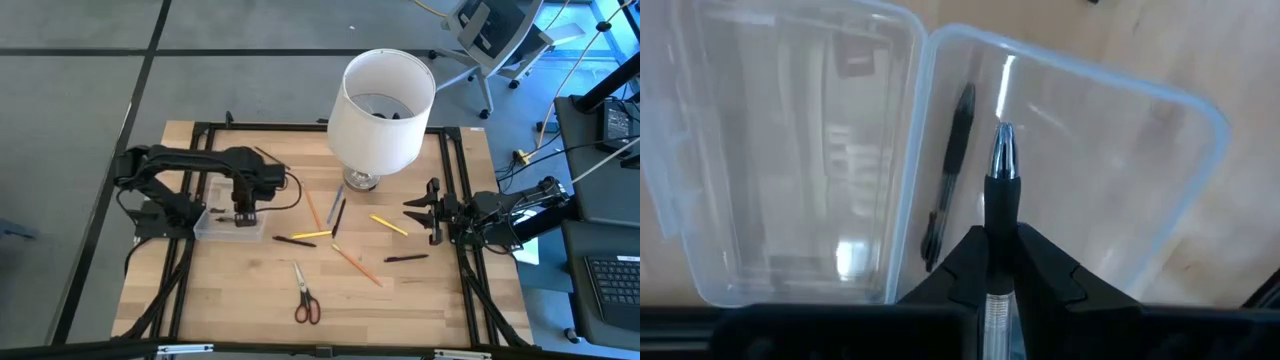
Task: Pick & place school supplies into a supply box
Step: Put the black pen into the transparent supply box
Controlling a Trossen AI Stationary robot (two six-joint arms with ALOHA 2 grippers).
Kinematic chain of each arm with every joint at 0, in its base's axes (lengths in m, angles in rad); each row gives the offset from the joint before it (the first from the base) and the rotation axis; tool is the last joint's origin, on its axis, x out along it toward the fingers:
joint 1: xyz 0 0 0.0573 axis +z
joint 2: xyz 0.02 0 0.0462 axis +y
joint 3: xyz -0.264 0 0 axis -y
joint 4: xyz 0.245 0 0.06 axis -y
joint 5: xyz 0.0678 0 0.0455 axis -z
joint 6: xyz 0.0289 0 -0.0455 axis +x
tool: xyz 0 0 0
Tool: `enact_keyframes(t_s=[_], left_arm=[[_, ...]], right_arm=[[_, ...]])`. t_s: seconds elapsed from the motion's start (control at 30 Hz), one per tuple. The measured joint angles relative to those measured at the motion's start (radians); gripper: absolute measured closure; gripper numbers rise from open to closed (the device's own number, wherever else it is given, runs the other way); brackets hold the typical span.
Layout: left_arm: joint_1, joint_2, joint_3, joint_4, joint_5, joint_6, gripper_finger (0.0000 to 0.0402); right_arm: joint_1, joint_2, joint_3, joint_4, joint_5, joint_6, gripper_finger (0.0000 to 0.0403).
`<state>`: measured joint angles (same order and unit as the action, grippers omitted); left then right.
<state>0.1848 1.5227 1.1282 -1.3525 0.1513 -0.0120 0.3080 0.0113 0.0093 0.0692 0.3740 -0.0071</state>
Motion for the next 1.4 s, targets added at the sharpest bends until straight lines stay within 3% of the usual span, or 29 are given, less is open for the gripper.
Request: enact_keyframes(t_s=[0.47, 0.7, 1.4], left_arm=[[-0.051, 0.139, -0.001, 0.051, 0.06, -0.06, 0.038], [-0.094, 0.145, -0.06, 0.098, 0.114, -0.137, 0.038], [-0.22, 0.145, -0.221, 0.411, 0.101, -0.292, 0.0379]], right_arm=[[0.0, 0.0, 0.0, 0.0, 0.0, 0.002, 0.0283], [0.0, 0.0, 0.0, 0.0, -0.001, 0.002, 0.0283], [0.0, 0.0, 0.0, 0.0, -0.001, 0.005, 0.0283]])
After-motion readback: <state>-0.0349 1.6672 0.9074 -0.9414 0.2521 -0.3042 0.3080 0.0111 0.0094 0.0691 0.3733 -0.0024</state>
